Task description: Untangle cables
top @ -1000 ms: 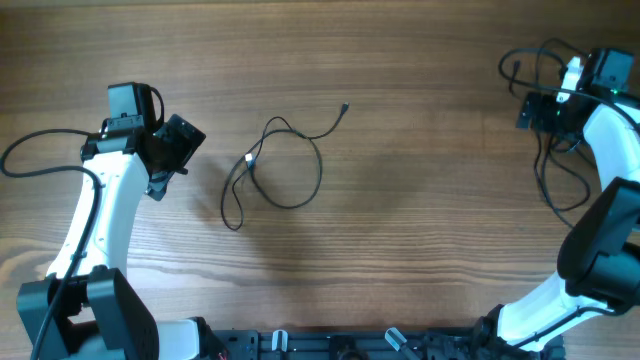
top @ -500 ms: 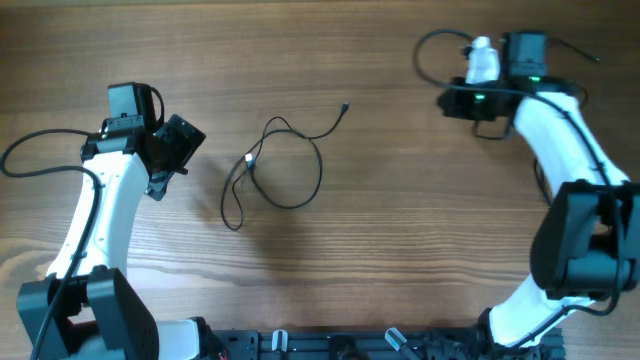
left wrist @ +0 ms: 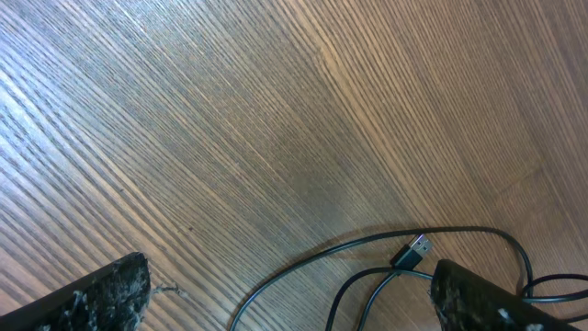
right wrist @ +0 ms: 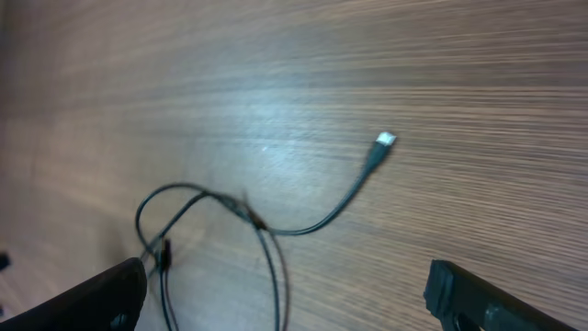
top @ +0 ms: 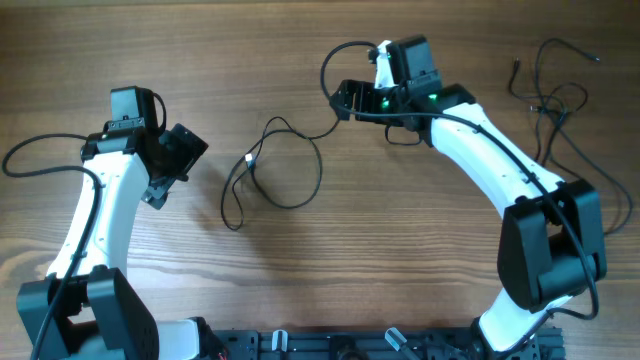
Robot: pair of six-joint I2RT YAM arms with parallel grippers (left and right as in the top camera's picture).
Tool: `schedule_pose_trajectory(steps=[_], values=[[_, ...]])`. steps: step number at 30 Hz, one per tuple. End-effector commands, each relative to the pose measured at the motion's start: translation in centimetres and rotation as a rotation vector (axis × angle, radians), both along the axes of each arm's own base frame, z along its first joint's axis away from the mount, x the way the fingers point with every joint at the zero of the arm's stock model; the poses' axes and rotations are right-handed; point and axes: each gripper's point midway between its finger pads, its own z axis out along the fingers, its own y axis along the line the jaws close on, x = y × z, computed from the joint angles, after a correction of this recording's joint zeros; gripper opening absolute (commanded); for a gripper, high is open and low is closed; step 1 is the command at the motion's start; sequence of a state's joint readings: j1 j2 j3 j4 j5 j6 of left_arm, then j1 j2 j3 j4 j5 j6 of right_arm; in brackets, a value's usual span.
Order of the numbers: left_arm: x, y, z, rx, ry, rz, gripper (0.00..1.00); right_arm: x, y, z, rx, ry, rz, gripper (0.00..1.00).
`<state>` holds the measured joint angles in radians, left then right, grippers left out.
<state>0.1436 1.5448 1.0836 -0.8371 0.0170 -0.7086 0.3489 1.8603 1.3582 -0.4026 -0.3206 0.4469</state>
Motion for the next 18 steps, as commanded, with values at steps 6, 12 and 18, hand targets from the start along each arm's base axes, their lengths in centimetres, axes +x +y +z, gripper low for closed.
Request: schedule_pose_trajectory(steps=[6, 12, 18], values=[[2.4, -0.1, 0.4, -0.003, -0.1, -0.05, 0.97, 0.0, -3.1, -2.0, -0.108, 0.037, -0.114, 1.0], [3.5, -6.2, 0.6, -0.096, -0.163, -0.433, 0.69, -0.3, -3.5, -2.4, -0.125, 0.053, -0.117, 1.0], [-3.4, -8.8, -3.5, -0.093, 0.2, -0.525, 0.74, -0.1, -4.1, -2.5, -0.157, 0.041, -0.134, 1.0]])
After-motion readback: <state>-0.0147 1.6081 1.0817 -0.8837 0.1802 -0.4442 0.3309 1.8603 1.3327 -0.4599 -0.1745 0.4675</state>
